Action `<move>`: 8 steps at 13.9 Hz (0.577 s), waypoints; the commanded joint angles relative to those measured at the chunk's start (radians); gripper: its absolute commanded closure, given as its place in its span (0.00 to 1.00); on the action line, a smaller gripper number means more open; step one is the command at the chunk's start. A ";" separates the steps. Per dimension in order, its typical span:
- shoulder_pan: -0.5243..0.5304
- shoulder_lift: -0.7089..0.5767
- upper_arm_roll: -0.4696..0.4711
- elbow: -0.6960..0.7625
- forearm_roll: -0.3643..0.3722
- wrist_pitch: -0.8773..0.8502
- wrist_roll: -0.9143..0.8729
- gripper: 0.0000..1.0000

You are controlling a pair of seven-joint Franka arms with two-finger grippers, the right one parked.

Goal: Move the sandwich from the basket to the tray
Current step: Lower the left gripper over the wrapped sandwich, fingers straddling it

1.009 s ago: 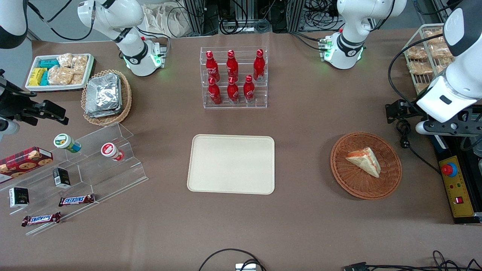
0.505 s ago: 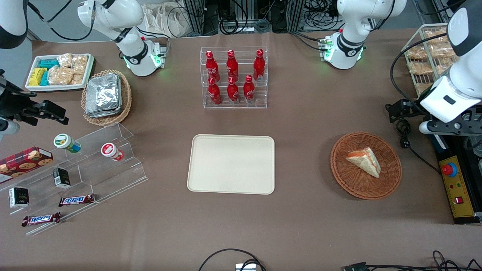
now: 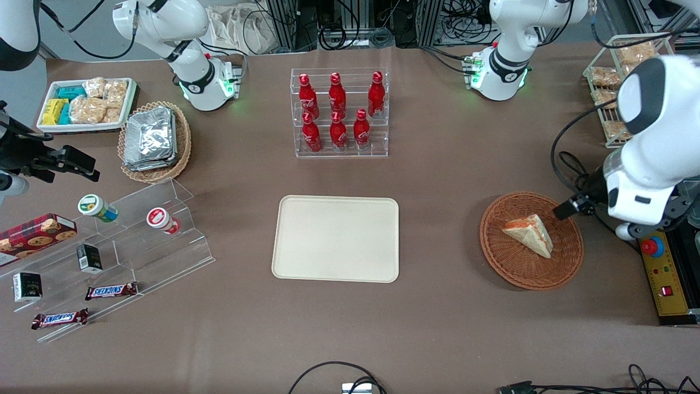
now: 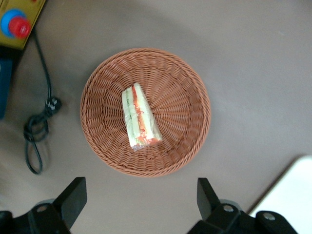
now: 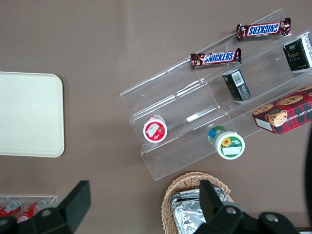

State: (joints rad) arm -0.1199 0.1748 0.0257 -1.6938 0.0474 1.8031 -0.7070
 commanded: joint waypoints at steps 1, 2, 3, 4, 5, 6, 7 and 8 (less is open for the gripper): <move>-0.001 0.038 -0.009 -0.016 0.064 0.022 -0.170 0.00; -0.001 0.043 -0.009 -0.044 0.065 0.039 -0.176 0.00; 0.000 0.040 -0.009 -0.084 0.065 0.067 -0.180 0.00; 0.000 0.038 -0.007 -0.128 0.065 0.099 -0.183 0.00; 0.005 0.034 -0.006 -0.177 0.065 0.148 -0.190 0.00; 0.009 0.029 -0.006 -0.217 0.055 0.191 -0.198 0.00; 0.009 0.031 -0.004 -0.249 0.045 0.229 -0.209 0.00; 0.011 0.031 -0.003 -0.291 0.042 0.286 -0.224 0.00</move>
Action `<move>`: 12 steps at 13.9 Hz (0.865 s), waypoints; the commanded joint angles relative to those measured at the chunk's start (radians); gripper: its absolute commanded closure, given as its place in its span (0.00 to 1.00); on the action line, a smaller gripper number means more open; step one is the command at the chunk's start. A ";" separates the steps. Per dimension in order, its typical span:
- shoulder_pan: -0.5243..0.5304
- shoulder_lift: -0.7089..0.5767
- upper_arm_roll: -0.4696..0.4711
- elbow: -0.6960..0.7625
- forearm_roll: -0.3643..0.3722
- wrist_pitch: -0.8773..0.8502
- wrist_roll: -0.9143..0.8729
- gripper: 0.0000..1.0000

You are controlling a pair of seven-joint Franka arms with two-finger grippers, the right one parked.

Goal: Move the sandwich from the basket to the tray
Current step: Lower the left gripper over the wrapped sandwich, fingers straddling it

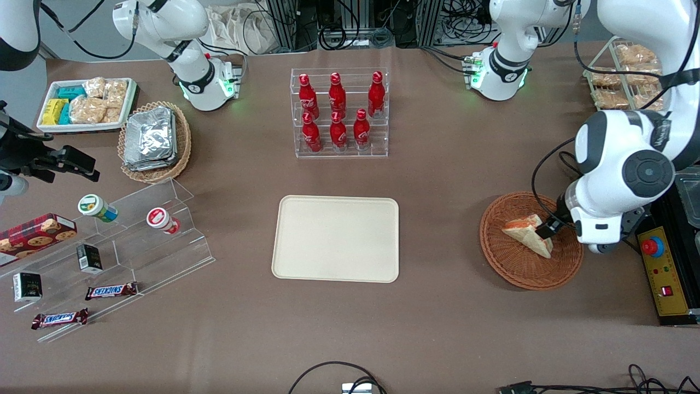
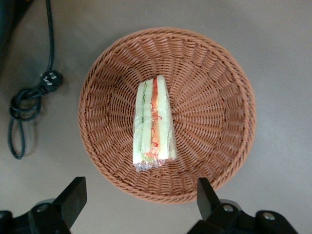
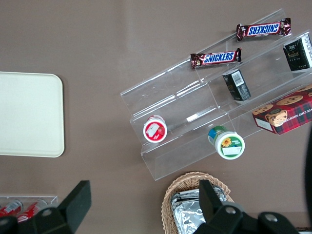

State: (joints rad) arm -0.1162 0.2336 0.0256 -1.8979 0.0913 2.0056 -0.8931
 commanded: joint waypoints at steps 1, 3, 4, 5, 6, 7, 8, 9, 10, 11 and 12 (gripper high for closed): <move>0.019 -0.030 -0.001 -0.123 -0.010 0.134 -0.050 0.00; 0.038 -0.028 -0.001 -0.185 -0.050 0.230 -0.052 0.00; 0.038 -0.023 -0.001 -0.203 -0.056 0.263 -0.052 0.00; 0.040 -0.016 0.000 -0.220 -0.056 0.295 -0.052 0.00; 0.040 -0.007 0.000 -0.237 -0.056 0.333 -0.052 0.00; 0.040 0.004 0.000 -0.251 -0.056 0.364 -0.053 0.00; 0.040 0.015 0.000 -0.259 -0.056 0.390 -0.055 0.00; 0.038 0.023 0.000 -0.268 -0.056 0.407 -0.056 0.00; 0.038 0.032 0.000 -0.273 -0.056 0.426 -0.061 0.00; 0.038 0.042 0.000 -0.273 -0.056 0.435 -0.061 0.00; 0.038 0.050 0.000 -0.273 -0.056 0.444 -0.061 0.02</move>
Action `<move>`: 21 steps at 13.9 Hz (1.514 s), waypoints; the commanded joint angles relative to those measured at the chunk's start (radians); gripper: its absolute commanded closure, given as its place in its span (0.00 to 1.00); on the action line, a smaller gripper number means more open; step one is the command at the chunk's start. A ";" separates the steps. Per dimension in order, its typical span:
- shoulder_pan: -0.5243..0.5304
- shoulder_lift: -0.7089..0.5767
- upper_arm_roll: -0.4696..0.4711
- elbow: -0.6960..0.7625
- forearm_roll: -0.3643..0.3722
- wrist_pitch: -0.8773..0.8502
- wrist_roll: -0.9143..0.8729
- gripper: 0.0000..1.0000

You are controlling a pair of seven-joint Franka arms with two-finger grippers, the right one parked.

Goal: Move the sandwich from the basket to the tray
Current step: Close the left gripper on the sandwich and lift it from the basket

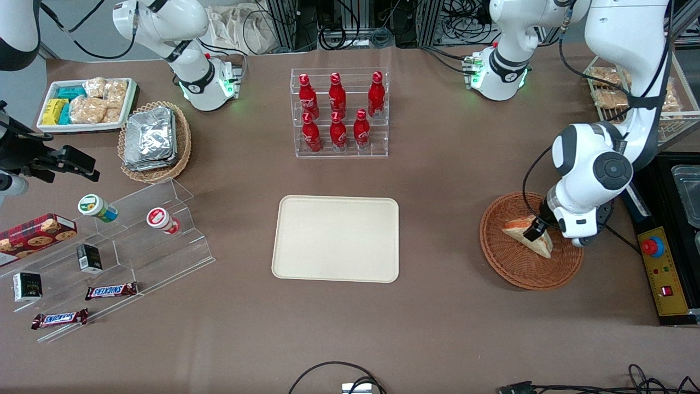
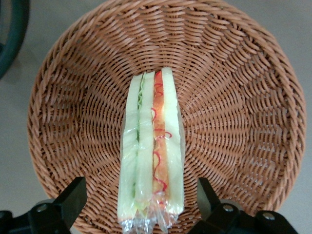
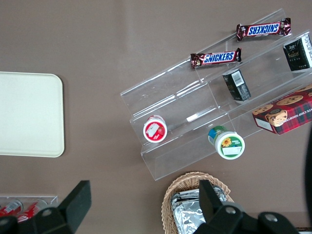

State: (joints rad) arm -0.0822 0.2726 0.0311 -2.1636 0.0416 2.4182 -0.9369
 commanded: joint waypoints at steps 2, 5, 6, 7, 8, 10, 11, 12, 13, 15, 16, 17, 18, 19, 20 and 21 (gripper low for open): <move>0.004 0.025 -0.007 -0.005 -0.006 0.041 -0.045 0.34; 0.004 0.023 -0.007 -0.004 -0.006 0.036 -0.046 0.97; 0.004 0.017 -0.007 -0.002 -0.005 0.030 -0.043 1.00; 0.002 0.008 -0.007 -0.001 -0.003 0.015 -0.028 1.00; 0.002 -0.009 -0.007 0.008 0.007 -0.017 -0.011 1.00; -0.001 -0.071 -0.008 0.042 0.014 -0.144 0.114 1.00; -0.001 -0.110 -0.008 0.069 0.015 -0.215 0.198 1.00; -0.001 -0.142 -0.010 0.103 0.018 -0.290 0.296 1.00; 0.001 -0.162 -0.011 0.152 0.018 -0.374 0.387 1.00; -0.008 -0.177 -0.017 0.272 0.018 -0.515 0.516 1.00; -0.014 -0.185 -0.033 0.328 0.018 -0.563 0.574 1.00; -0.016 -0.185 -0.060 0.382 0.021 -0.605 0.620 1.00; -0.019 -0.182 -0.083 0.428 0.027 -0.655 0.636 1.00; -0.024 -0.179 -0.126 0.462 0.071 -0.698 0.638 1.00; -0.025 -0.176 -0.175 0.491 0.113 -0.730 0.650 1.00; -0.027 -0.159 -0.216 0.527 0.129 -0.746 0.658 1.00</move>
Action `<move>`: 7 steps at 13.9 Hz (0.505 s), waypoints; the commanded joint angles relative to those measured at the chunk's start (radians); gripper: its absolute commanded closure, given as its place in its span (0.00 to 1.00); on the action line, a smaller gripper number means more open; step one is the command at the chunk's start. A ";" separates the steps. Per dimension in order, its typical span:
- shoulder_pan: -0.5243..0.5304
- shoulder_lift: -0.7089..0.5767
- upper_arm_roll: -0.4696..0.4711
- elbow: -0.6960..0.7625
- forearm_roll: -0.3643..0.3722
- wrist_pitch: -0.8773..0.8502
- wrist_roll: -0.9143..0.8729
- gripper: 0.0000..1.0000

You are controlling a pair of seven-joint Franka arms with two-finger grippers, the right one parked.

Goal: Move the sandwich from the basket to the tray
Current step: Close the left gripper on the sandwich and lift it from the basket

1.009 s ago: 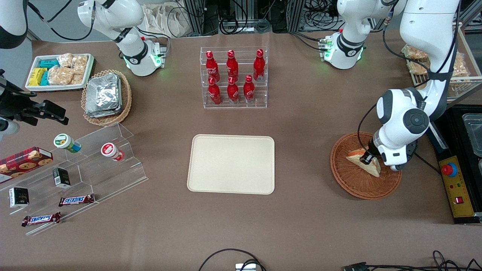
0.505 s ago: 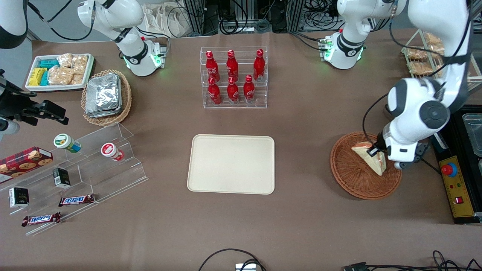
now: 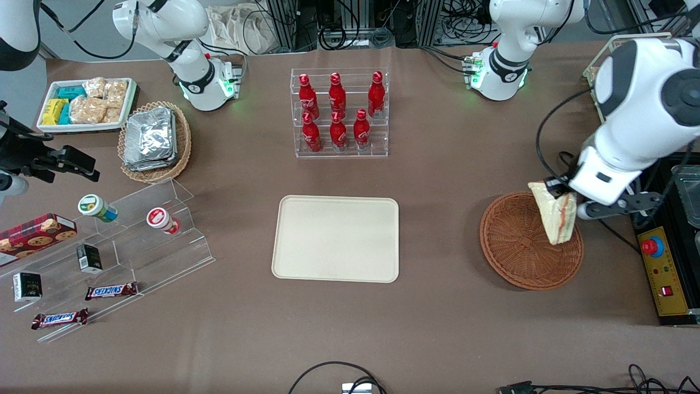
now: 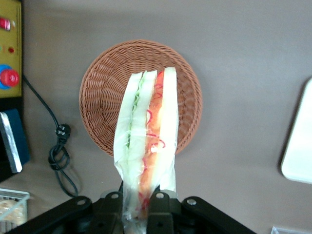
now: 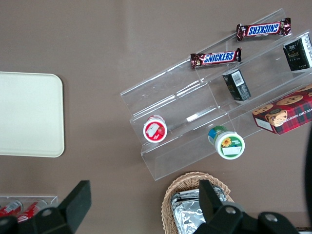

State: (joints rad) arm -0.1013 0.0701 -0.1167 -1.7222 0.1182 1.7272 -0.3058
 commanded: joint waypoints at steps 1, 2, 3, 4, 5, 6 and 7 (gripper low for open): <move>-0.011 0.063 -0.110 0.123 0.055 -0.075 0.018 1.00; -0.015 0.079 -0.145 0.156 0.052 -0.102 0.013 1.00; -0.026 0.098 -0.171 0.182 0.041 -0.122 -0.004 1.00; -0.038 0.115 -0.195 0.194 0.046 -0.127 -0.053 1.00; -0.064 0.125 -0.222 0.196 0.057 -0.129 -0.103 1.00; -0.095 0.132 -0.230 0.194 0.057 -0.127 -0.148 1.00; -0.122 0.151 -0.230 0.199 0.057 -0.126 -0.185 1.00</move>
State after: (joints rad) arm -0.1752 0.1710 -0.3357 -1.5753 0.1490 1.6334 -0.4169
